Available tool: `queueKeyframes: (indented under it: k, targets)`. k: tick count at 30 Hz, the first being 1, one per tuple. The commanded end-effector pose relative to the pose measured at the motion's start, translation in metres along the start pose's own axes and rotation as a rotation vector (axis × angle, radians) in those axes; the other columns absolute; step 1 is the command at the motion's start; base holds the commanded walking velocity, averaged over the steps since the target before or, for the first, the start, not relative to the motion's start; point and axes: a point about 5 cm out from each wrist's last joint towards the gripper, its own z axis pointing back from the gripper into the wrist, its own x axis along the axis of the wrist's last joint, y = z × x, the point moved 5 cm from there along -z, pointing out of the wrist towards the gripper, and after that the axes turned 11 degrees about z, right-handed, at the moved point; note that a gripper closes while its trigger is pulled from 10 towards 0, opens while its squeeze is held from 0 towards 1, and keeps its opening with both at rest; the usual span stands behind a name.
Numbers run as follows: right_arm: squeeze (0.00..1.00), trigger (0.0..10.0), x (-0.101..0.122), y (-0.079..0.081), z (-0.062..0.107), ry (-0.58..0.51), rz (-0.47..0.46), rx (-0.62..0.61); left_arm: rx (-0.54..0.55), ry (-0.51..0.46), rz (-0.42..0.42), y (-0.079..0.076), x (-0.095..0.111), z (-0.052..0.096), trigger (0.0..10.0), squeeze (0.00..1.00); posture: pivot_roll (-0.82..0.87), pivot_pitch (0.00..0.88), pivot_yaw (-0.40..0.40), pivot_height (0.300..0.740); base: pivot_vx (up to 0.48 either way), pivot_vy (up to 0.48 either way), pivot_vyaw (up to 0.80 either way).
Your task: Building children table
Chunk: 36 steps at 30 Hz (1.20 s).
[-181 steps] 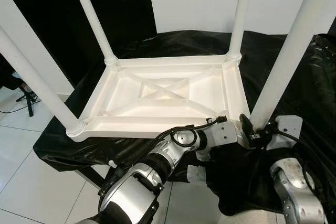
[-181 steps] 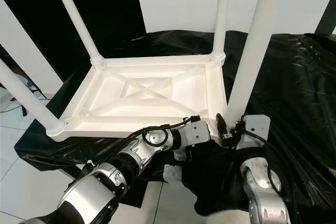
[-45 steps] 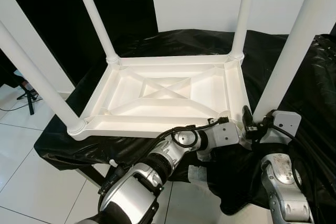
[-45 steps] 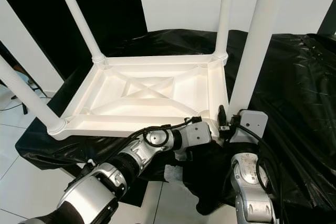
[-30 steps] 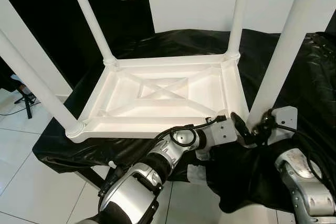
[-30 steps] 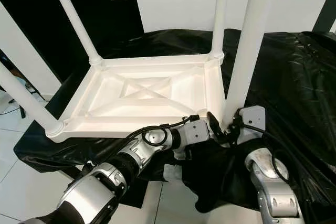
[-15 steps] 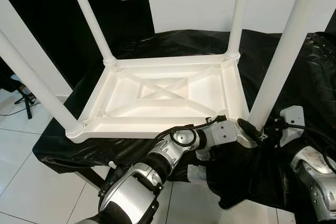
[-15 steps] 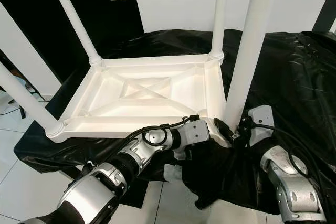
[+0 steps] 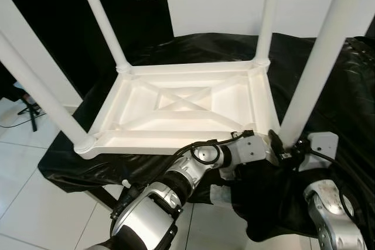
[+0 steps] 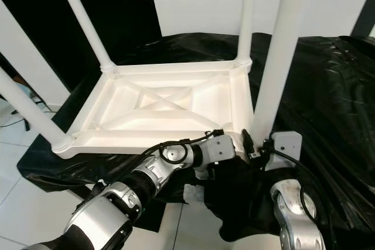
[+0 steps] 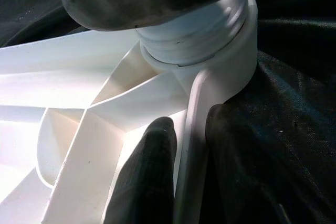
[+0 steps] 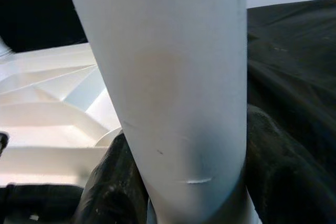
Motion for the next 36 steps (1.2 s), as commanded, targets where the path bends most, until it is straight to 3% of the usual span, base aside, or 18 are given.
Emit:
queueKeyframes:
  k: [1,6,11,12,14,15,18,19,23,28,30,32,34,35,36]
  targets:
    - [0.00,0.0,0.000,-0.021,0.008,0.007,0.017,-0.154,0.048,0.206,0.124,-0.022,-0.059,0.001,10.0,0.00,0.01,0.000,0.102,0.740,0.000,0.000,0.00]
    - [0.00,0.0,0.002,-0.022,0.009,0.001,0.043,-0.260,0.046,0.203,0.123,-0.022,-0.057,0.000,10.0,0.00,0.01,0.000,0.101,0.740,0.000,0.000,0.00]
    - [0.00,0.0,-0.002,-0.020,0.008,0.018,0.034,-0.254,0.044,0.202,0.123,-0.023,-0.057,0.000,10.0,0.00,0.01,0.000,0.101,0.740,0.000,0.000,0.00]
    - [0.00,10.0,-0.002,-0.012,0.007,0.017,0.027,-0.210,0.044,0.203,0.124,-0.023,-0.058,0.000,10.0,0.00,0.01,0.000,0.101,0.740,0.000,0.000,0.00]
    - [0.00,10.0,-0.001,-0.007,0.006,0.015,0.023,-0.177,0.043,0.204,0.124,-0.024,-0.058,0.000,10.0,0.00,0.01,0.000,0.100,0.740,0.000,0.000,0.00]
    - [1.00,10.0,-0.001,-0.001,0.004,0.012,0.010,-0.126,0.043,0.204,0.125,-0.024,-0.059,0.000,10.0,0.00,0.01,0.000,0.100,0.740,0.000,0.000,0.00]
    - [1.00,10.0,0.000,0.007,0.000,0.003,0.000,-0.047,0.044,0.205,0.126,-0.024,-0.059,0.000,10.0,0.00,0.01,0.000,0.099,0.740,0.000,0.000,0.00]
    - [0.00,10.0,0.001,0.008,-0.004,-0.008,0.008,0.005,0.045,0.204,0.127,-0.024,-0.059,0.000,10.0,0.00,0.01,0.000,0.097,0.740,0.000,0.000,0.00]
    - [0.00,10.0,0.003,-0.008,-0.014,-0.017,0.038,0.045,0.048,0.201,0.127,-0.023,-0.057,-0.001,10.0,0.00,0.01,0.000,0.094,0.740,0.000,0.000,0.00]
    - [0.00,10.0,0.005,-0.015,-0.019,-0.023,0.061,0.109,0.049,0.199,0.128,-0.023,-0.056,-0.001,10.0,0.00,0.01,0.000,0.094,0.740,0.000,0.000,0.00]
    - [0.00,10.0,0.006,-0.014,-0.019,-0.026,0.064,0.131,0.049,0.199,0.128,-0.023,-0.056,-0.001,10.0,0.00,0.01,0.000,0.094,0.740,0.000,0.000,0.00]
    - [0.00,10.0,0.004,0.006,-0.013,-0.009,0.074,0.356,0.049,0.199,0.129,-0.023,-0.057,-0.001,10.0,0.00,0.00,0.000,0.088,0.740,0.000,0.000,0.00]
    - [0.00,10.0,0.004,0.011,-0.010,0.000,0.073,0.430,0.050,0.199,0.130,-0.023,-0.057,-0.001,10.0,0.00,0.01,0.000,0.084,0.740,0.000,0.000,0.00]
    - [0.00,2.3,0.003,0.014,-0.009,0.013,0.066,0.481,0.052,0.198,0.131,-0.023,-0.056,-0.001,10.0,0.00,0.01,0.000,0.084,0.740,0.000,0.000,0.00]
    - [0.00,0.0,0.000,0.015,-0.009,0.034,0.074,0.508,0.054,0.197,0.132,-0.022,-0.056,-0.001,10.0,0.00,0.01,0.000,0.084,0.740,0.000,0.000,0.00]
